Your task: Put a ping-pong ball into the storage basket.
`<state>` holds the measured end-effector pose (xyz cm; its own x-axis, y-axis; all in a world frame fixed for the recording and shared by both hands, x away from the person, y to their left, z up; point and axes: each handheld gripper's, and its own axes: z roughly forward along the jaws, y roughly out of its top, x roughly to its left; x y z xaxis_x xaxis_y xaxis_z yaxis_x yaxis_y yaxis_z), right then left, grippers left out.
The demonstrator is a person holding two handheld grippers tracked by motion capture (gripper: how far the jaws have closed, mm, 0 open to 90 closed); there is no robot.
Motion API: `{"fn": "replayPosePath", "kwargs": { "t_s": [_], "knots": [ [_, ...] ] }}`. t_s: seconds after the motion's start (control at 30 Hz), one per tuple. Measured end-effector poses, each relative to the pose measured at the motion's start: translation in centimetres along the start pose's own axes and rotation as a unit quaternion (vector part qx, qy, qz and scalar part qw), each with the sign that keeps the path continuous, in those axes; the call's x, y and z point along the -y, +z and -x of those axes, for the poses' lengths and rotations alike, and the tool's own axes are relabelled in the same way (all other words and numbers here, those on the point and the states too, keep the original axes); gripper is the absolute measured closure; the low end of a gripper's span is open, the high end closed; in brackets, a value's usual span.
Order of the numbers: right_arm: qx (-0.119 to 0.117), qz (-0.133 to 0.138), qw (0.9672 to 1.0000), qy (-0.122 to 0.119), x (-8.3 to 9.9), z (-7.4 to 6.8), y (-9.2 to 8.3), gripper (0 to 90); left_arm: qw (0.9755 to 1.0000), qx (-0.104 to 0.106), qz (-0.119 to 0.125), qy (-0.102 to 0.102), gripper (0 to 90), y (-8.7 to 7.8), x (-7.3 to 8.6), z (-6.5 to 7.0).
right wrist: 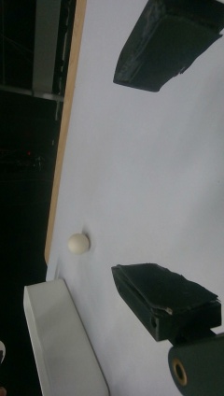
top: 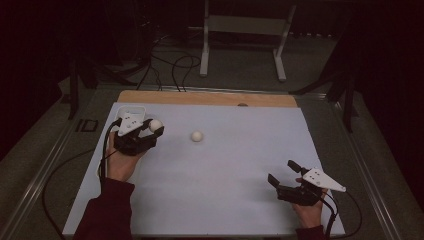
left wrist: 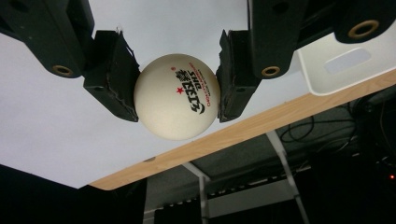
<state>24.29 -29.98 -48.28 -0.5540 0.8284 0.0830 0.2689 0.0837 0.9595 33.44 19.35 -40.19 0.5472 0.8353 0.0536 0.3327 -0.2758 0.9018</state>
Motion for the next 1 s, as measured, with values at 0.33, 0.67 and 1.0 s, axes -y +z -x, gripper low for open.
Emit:
{"fn": "replayPosePath", "kwargs": {
  "t_s": [0.33, 0.67, 1.0],
  "knots": [
    [-0.001, 0.000, 1.0000, 0.001, 0.0, 0.0, 0.0, 7.7, 0.9999, -0.008, 0.001, -0.008, 50.8, -0.5, 0.3, -0.6],
    [0.000, -0.001, 1.0000, 0.001, 0.0, 0.0, 0.0, 7.7, 0.9998, -0.015, 0.001, -0.011, 50.8, -1.1, 0.6, -1.1],
    [0.000, -0.001, 1.0000, 0.001, 0.0, 0.0, 0.0, 7.7, 0.9996, -0.027, -0.005, -0.012, 50.8, -1.8, 1.3, -1.7]
  ]
}}
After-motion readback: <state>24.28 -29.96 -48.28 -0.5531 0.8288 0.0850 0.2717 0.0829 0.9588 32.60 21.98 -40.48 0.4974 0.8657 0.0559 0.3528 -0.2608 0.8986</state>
